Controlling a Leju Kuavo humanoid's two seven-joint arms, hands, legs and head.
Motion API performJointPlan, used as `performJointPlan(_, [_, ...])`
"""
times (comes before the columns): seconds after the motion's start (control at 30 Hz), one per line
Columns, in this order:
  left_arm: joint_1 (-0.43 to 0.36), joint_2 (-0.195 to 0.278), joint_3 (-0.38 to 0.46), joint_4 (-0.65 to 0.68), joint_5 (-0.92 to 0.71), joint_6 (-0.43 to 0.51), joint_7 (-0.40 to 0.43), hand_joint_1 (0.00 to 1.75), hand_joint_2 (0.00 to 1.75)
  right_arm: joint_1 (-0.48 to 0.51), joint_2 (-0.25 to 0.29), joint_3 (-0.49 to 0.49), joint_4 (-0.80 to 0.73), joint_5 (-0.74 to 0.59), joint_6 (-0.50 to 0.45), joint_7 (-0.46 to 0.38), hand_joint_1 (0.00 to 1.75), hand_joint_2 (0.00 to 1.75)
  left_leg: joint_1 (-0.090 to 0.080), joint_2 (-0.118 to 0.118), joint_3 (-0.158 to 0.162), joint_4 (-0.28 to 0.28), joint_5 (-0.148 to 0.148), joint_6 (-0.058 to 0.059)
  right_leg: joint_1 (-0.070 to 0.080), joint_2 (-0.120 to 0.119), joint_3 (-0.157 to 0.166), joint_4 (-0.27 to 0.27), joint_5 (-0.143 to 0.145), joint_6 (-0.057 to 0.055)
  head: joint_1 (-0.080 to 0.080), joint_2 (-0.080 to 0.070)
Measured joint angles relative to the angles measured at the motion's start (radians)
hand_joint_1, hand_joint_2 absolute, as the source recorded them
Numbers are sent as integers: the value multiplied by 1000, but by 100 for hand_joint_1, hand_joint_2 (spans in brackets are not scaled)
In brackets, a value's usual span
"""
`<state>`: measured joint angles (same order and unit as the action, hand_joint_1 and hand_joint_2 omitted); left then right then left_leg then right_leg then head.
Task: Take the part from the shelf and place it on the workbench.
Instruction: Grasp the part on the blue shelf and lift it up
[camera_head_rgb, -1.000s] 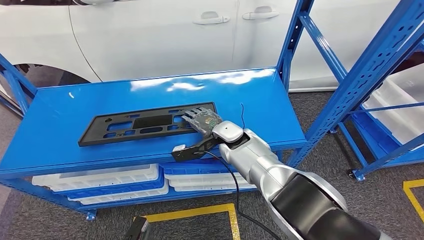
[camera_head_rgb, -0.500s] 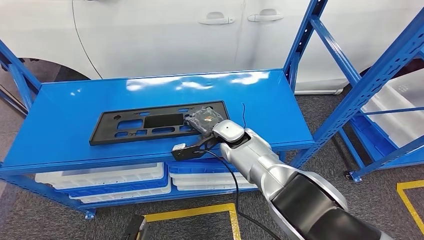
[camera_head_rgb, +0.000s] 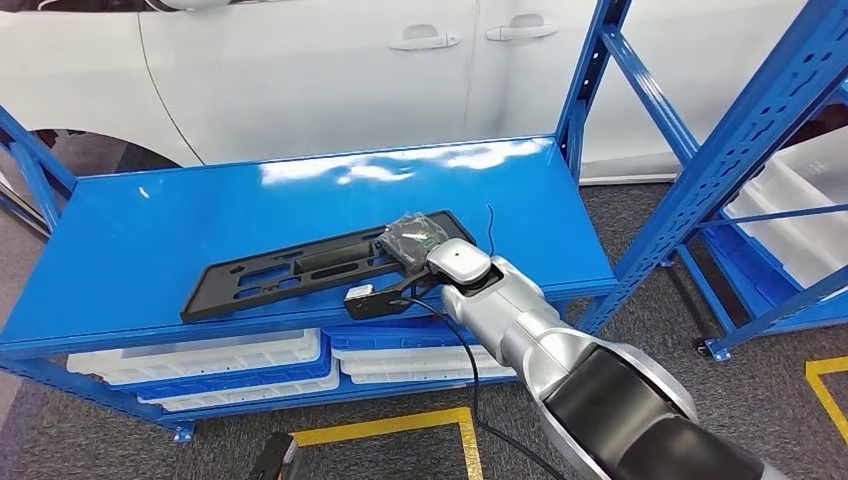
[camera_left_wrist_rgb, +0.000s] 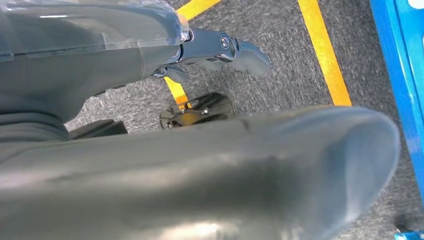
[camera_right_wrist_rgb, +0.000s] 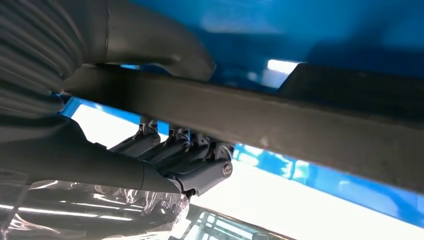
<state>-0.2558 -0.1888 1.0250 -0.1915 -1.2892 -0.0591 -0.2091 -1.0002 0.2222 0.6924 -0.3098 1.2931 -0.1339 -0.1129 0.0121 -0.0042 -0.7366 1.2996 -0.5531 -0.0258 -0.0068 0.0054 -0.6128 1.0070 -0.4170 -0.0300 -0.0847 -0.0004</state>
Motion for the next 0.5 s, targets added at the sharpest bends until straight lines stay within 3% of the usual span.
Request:
performJointPlan(0.03, [1, 0, 0, 0, 0, 0, -1, 0, 0, 2, 0, -1, 0, -2, -3, -2, 147, 175, 1, 0, 9, -22, 22, -1, 0, 1, 0, 1, -1, 1, 0, 0])
performJointPlan(0.13, [1, 0, 0, 0, 1, 0, -4, 0, 0, 0, 0, -7, -1, -10, -12, -9, 158, 175, 2, -1, 102, -219, 114, 4, 0, 4, 0, 9, -7, 11, 0, 0])
performJointPlan(0.2, [3, 0, 0, 0, 2, 0, -6, 0, 0, -1, 0, -12, -2, -20, -19, -19, 166, 175, -1, -2, 129, -277, 125, 13, 3, 6, -4, 12, -8, 21, 0, 0])
performJointPlan(0.3, [5, 0, 0, 0, 3, 0, -7, 0, 0, -3, -1, -25, -6, -39, -27, -37, 172, 175, -1, -2, 128, -284, 131, 32, 2, 6, -9, 16, -13, 37, 0, 0])
performJointPlan(0.37, [5, 0, 0, 0, 3, 0, -9, 0, 0, -6, -2, -34, -12, -57, -30, -52, 175, 175, 1, -1, 129, -290, 136, 44, 0, 3, -37, 78, -54, 46, 0, 0])
performJointPlan(0.43, [5, 1, 0, 0, 4, 0, -11, 0, 0, -8, -3, -47, -16, -90, -32, -80, 175, 175, -1, 0, 128, -290, 136, 49, -1, 2, -98, 213, -119, 51, 0, 0])
performJointPlan(0.47, [6, 1, 0, 0, 6, 0, -11, 0, 0, -7, -4, -56, -19, -116, -32, -100, 175, 175, -2, 0, 128, -289, 136, 50, -1, 1, -127, 274, -139, 52, 0, 0])
performJointPlan(0.5, [7, 1, 0, 0, 8, 1, -12, 0, 0, -7, -5, -70, -25, -152, -29, -128, 175, 175, -2, 0, 128, -287, 135, 51, 0, 1, -144, 306, -142, 52, 0, 0])
